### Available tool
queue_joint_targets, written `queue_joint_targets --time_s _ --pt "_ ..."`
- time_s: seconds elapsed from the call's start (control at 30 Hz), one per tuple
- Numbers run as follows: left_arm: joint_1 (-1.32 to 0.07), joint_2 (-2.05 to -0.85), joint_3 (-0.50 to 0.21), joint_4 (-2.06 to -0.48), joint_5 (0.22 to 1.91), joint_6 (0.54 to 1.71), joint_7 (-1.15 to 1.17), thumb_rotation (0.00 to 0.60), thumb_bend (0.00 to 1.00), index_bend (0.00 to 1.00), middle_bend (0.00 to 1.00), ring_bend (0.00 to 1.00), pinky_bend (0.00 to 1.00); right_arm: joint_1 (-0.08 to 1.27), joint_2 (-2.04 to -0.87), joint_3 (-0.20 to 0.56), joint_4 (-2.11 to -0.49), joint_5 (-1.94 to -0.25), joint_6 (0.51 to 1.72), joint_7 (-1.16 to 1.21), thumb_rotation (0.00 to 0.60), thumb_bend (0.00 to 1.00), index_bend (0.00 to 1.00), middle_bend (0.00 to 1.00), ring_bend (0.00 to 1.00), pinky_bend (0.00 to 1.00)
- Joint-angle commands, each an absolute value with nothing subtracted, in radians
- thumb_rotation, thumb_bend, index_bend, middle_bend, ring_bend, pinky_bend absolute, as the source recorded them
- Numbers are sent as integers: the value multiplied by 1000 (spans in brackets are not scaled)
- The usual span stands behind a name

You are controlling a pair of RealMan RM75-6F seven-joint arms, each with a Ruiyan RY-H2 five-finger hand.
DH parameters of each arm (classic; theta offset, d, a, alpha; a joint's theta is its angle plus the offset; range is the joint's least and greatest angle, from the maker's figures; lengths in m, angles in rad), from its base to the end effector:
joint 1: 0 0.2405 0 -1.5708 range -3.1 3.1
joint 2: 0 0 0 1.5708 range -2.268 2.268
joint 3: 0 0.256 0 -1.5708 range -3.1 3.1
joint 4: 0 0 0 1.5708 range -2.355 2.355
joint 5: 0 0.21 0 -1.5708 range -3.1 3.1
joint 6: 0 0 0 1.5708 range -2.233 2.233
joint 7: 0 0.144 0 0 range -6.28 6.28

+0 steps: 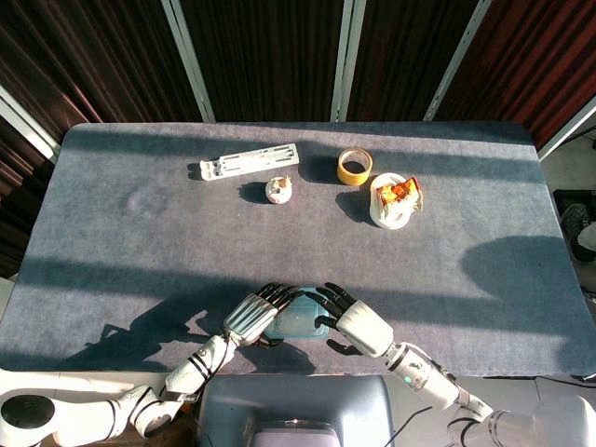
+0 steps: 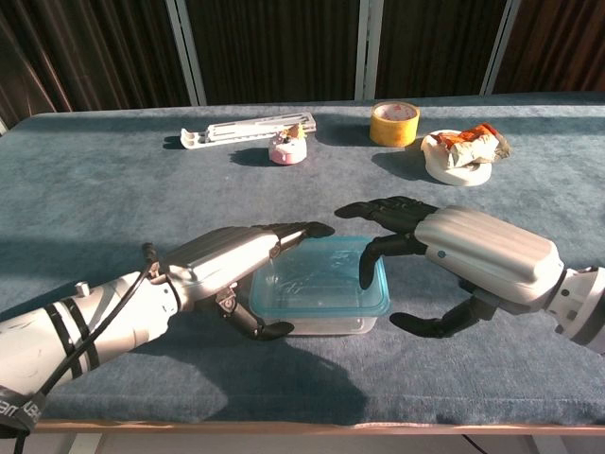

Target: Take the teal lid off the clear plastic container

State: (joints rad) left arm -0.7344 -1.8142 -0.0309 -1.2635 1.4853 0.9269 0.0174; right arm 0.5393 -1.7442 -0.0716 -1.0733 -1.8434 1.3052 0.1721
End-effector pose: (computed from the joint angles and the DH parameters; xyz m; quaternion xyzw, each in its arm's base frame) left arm -0.1238 0.2779 -0.1128 -0.8014 -0.3783 -0.3992 0.2353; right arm -0.1924 -0.2511 -0.0593 0.7855 -0.2847 0.4840 0.2601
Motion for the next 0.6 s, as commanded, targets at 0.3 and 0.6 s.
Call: queue_joint_targets --time_s 0.3,0.6 --pt "-735 -1815 -30 -1263 1483 925 13 600 273 0 328 326 411 551 -1753 -76 -1073 -1828 1300 176 600 446 557 161 20 27" --pt "-734 -1814 -26 -1267 1486 926 11 600 273 0 334 329 417 556 -1751 -74 -1081 -1809 1295 166 600 447 557 162 20 28"
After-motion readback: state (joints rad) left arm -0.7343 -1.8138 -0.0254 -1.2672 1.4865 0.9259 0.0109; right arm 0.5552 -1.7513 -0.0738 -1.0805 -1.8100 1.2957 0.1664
